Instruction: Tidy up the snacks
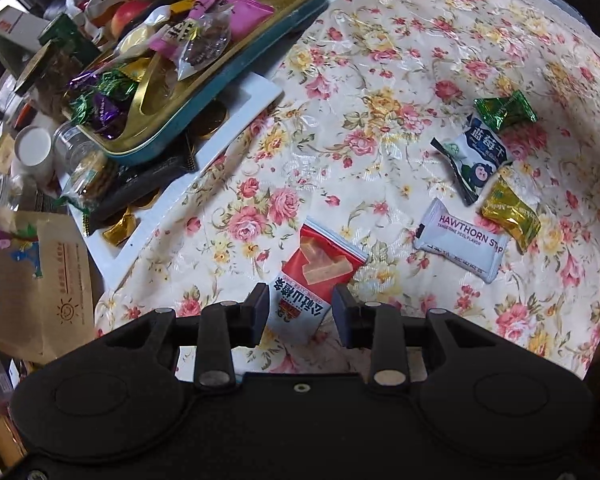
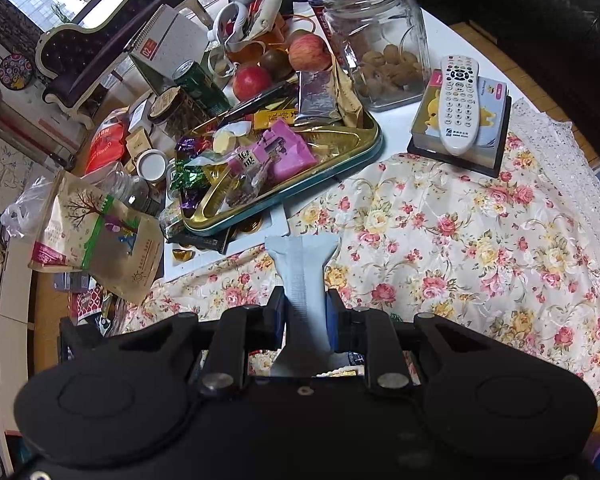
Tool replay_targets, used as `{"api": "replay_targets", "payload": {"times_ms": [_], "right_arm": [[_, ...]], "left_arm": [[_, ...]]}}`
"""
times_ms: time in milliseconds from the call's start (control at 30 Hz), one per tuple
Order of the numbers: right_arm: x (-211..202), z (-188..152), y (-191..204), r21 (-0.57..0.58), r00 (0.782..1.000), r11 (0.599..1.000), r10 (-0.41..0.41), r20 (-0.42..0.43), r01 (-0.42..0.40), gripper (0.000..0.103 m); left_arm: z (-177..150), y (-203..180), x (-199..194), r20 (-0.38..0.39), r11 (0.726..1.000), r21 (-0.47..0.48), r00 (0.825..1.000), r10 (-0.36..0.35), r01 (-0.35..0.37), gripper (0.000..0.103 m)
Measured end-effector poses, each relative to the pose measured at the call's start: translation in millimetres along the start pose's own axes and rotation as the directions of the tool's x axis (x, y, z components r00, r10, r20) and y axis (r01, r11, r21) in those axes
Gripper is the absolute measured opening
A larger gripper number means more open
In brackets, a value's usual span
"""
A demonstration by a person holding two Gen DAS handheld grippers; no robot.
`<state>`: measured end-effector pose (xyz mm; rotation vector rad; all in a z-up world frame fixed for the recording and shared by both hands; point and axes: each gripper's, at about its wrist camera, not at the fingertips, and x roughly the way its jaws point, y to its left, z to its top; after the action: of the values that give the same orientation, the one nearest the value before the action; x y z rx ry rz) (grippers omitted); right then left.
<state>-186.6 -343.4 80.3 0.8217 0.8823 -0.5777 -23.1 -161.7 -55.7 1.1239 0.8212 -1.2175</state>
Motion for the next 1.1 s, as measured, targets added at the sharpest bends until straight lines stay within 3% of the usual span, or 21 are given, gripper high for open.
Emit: {"api": "replay_targets", "payload": {"times_ms": [633,900,1000,1100], "right_arm": [[12.7,-5.3,10.0,-0.014,0.999,1.0,0.004,-0.042,-0.005,0.022],[13.0,-7.2,12.2,-0.029,0.999,1.0,0.006,-0.045,-0.008,0.022],[12.4,-7.6,11.3,-0.031,0.999,0.999,0.007,-0.044,-0.008,0.022],[11.7,-6.4,10.5,-0.027,0.999,1.0,0.007,-0.04,-0.008,0.022]], "left_arm": [[6.5,-21.7,24.4,-0.041,0.997,0.078,0.999,-0.013,0.016,0.045],[16.7,-17.6,27.4,-0.03,1.0,0.005,0.999,-0.01,0.011,0.048],[21.5,-10.4,29.3,-0.032,0.998,-0.062,0.999,-0.022,0.02,0.047],[25.4,-1.3,29.9,-0.033,0.987,-0.154,0.998,-0.051,0.046,0.04]]}}
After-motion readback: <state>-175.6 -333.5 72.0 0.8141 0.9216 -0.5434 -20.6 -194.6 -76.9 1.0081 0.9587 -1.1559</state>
